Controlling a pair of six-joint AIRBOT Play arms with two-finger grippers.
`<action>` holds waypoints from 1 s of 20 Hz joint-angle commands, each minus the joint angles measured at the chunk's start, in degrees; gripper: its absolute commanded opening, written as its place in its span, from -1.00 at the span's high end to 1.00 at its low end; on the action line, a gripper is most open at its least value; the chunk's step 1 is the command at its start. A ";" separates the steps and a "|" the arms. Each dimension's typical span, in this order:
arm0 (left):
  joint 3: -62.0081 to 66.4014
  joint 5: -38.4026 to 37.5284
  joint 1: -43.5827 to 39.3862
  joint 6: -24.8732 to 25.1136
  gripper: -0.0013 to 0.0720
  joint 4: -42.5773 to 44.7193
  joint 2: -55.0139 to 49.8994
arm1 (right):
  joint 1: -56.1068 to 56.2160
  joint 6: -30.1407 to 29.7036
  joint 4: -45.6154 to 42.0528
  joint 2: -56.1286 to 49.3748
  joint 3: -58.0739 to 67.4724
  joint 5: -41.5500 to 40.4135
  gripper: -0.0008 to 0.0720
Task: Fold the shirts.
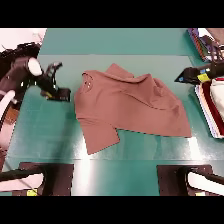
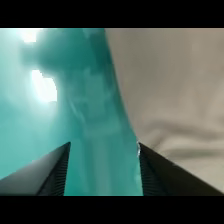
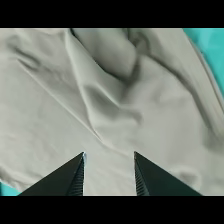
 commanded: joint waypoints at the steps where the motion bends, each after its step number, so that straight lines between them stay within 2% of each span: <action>1: -18.05 9.53 0.15 -0.72 -0.40 -9.07 8.92 | -2.56 -0.02 0.11 8.17 -8.92 -4.26 0.03; 3: -22.53 13.29 0.13 0.24 -0.40 -15.37 10.25 | -2.73 -0.02 0.11 11.26 -12.15 -6.23 0.03; 6: -26.77 17.81 -0.28 4.39 -0.40 -23.87 10.25 | -2.73 -0.02 0.09 14.01 -14.53 -6.12 0.03; 9: -28.48 23.56 -2.91 5.66 -0.40 -25.40 10.08 | -2.73 0.00 0.07 14.91 -14.58 -5.70 0.03; 12: -28.44 25.49 -3.13 5.14 -0.38 -25.83 10.03 | -2.97 -0.02 -0.50 14.95 -14.49 -3.61 0.03; 13: -28.13 25.40 -3.13 5.09 0.15 -25.79 10.03 | -3.72 -0.02 -0.50 14.91 -14.53 -2.10 0.03; 14: -27.69 25.20 -3.10 5.29 0.83 -25.77 10.05 | -5.03 -0.02 -0.63 14.91 -14.56 -0.37 0.03; 15: -27.19 24.87 -3.13 5.27 0.90 -25.79 10.14 | -7.13 -0.02 -0.61 14.95 -14.91 1.46 0.03; 17: -25.20 23.34 -3.13 5.44 0.90 -25.64 10.16 | -13.33 -0.02 -1.07 15.98 -18.71 3.82 0.03; 19: -22.60 21.35 -3.13 7.17 0.90 -25.57 10.16 | -20.39 0.07 -6.34 17.66 -25.33 4.76 0.02; 20: -21.40 20.65 -3.13 7.45 0.90 -25.51 10.16 | -24.33 0.09 -8.66 18.49 -29.27 4.83 -0.14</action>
